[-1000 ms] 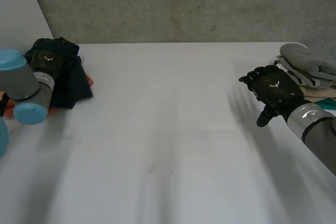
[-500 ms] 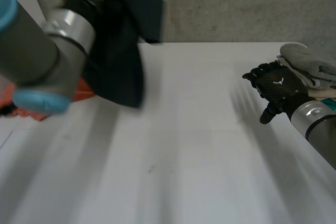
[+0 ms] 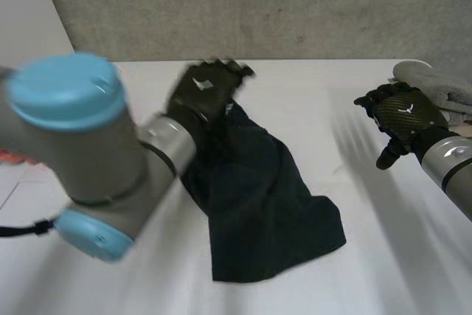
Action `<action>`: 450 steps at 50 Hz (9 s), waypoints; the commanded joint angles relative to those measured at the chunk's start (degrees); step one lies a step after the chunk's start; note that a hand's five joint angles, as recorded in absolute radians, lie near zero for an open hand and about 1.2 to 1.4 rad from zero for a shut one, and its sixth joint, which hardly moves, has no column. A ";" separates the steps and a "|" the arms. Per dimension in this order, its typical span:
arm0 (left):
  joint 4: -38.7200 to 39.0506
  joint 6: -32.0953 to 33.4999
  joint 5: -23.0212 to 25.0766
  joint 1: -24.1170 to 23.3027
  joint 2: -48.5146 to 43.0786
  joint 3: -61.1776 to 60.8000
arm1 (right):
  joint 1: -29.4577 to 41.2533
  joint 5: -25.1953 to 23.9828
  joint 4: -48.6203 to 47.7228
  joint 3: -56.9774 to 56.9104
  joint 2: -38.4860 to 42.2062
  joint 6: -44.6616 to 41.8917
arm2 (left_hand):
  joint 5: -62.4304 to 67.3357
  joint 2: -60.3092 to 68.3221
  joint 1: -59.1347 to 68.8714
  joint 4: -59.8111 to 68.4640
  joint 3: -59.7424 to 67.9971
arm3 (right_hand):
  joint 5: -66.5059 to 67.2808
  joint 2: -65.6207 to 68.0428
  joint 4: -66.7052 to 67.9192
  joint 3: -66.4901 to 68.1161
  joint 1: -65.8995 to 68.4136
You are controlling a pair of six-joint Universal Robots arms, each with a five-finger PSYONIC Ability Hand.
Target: Fold the laundry.
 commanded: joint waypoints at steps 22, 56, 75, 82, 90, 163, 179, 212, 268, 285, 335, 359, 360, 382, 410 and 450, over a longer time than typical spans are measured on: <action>7.67 34.21 13.01 13.36 -30.89 16.37 | 0.60 0.04 2.76 0.94 -0.03 -0.56 | 36.79 36.05 36.93 36.47 35.88 | -2.42 -2.17 -1.86 -1.93 -3.65; 25.86 0.64 31.37 -1.05 -12.35 -0.40 | -0.46 0.56 3.20 -1.34 -2.14 -0.13 | 62.34 61.59 62.47 62.01 61.42 | -2.42 -2.17 -1.86 -1.93 -3.65; 7.41 0.64 17.41 -4.92 -5.15 -4.01 | -3.27 0.91 6.80 -3.36 -4.86 0.23 | 8.13 7.39 8.27 7.81 7.21 | -2.42 -2.17 -1.86 -1.93 -3.65; 7.49 0.90 5.28 -2.28 2.59 -7.79 | -3.27 0.65 23.39 -7.40 -7.76 -0.13 | 7.46 6.72 7.59 7.13 6.54 | -2.42 -2.17 -1.86 -1.93 -3.65; 3.63 1.87 4.74 -2.55 2.42 -9.72 | -2.48 -0.76 34.50 -4.61 -6.62 1.10 | 7.29 6.55 7.43 6.96 6.37 | -2.42 -2.17 -1.86 -1.93 -3.65; 10.12 9.69 -3.87 13.19 -25.27 25.16 | 20.80 8.64 12.90 -48.71 25.98 9.01 | 21.88 21.13 22.01 21.55 20.96 | -2.42 -2.17 -1.86 -1.93 -3.65; 2.60 9.60 -4.22 1.96 7.13 -5.46 | 19.33 11.47 32.42 -39.69 7.81 3.33 | 3.08 2.34 3.22 2.75 2.16 | -2.42 -2.17 -1.86 -1.93 -3.65; 20.05 16.08 -8.34 -10.19 10.21 -35.83 | 5.96 -2.25 -1.37 19.58 -5.91 -14.80 | 66.48 65.74 66.61 66.15 65.56 | 67.58 67.83 68.14 68.07 66.35; 30.26 1.25 6.41 18.02 -9.71 30.47 | 16.77 17.09 7.85 -75.18 23.53 7.52 | 66.48 65.74 66.61 66.15 65.56 | 67.58 67.83 68.14 68.07 66.35; 30.17 3.09 13.88 17.67 -6.99 -11.19 | 16.77 12.17 20.25 -41.27 23.26 4.10 | 66.48 65.74 66.61 66.15 65.56 | 67.58 67.83 68.14 68.07 66.35; -1.03 19.34 -1.32 9.67 28.00 -29.32 | 16.24 8.47 15.42 -4.33 9.02 -0.21 | 21.25 20.50 21.38 20.92 20.33 | 67.58 67.83 68.14 68.07 66.35; -1.91 3.71 -1.50 7.65 19.65 -35.56 | 15.89 8.65 15.42 -4.16 8.85 -0.04 | 23.93 23.19 24.07 23.60 23.01 | 67.58 67.83 68.14 68.07 66.35; -1.65 3.80 -1.41 7.65 18.25 -36.35 | 15.89 8.65 15.42 -4.16 8.85 -0.04 | 25.11 24.37 25.25 24.78 24.19 | 67.58 67.83 68.14 68.07 66.35; 19.09 8.53 -1.85 8.97 2.86 -35.56 | 15.89 8.82 14.54 -3.37 7.19 0.05 | 66.48 65.74 66.61 66.15 65.56 | 67.58 67.83 68.14 68.07 66.35; -16.52 22.17 11.16 10.02 26.95 -35.13 | 10.53 6.36 50.40 -4.33 -11.03 -27.90 | 66.48 65.74 66.61 66.15 65.56 | 67.58 67.83 68.14 68.07 66.35; 15.05 23.31 5.27 0.97 -44.18 46.72 | 13.87 28.34 9.87 -46.82 31.03 -9.02 | -3.52 -4.26 -3.39 -3.85 -4.44 | -2.42 -2.17 -1.86 -1.93 -3.65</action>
